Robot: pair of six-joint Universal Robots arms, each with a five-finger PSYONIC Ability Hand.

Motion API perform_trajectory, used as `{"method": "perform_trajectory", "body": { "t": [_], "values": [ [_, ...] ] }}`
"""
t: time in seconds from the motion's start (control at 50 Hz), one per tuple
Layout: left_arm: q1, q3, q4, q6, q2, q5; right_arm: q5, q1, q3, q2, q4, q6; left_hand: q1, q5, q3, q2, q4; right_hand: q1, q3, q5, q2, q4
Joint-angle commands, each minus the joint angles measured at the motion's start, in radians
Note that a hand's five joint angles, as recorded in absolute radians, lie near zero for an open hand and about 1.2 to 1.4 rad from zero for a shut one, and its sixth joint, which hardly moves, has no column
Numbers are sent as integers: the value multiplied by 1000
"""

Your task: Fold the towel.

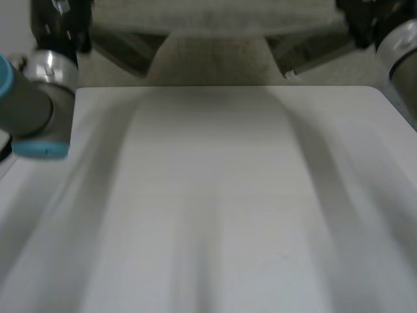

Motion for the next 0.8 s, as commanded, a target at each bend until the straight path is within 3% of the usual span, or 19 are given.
{"method": "perform_trajectory", "body": {
  "t": [0.02,0.12,0.36,0.54,0.62,0.68,0.8],
  "values": [
    [18,-245,-113,-11,-25,51,-54,2,199,7,82,0,228,202,179,179,178,61,58,52,66,62],
    [26,-389,-101,4,-88,123,-69,0,412,25,74,1,228,202,179,179,178,61,58,52,66,62],
    [72,-463,-96,152,-133,126,-65,-20,636,42,9,4,228,202,179,179,178,61,58,52,66,62],
    [87,-460,-79,155,-114,120,-65,-44,737,-35,-94,10,228,202,179,179,178,61,58,52,66,62],
    [102,-484,-5,156,-111,103,-66,-57,742,-38,-102,30,228,202,179,179,178,61,58,52,66,62],
    [116,-509,49,156,-111,70,-66,-84,737,-38,-102,36,-35,-60,-84,-84,-85,61,58,52,66,62],
    [121,-534,103,156,-111,21,-65,-104,737,-38,-101,36,-312,-338,-361,-361,-362,61,58,52,66,62]
  ]
}}
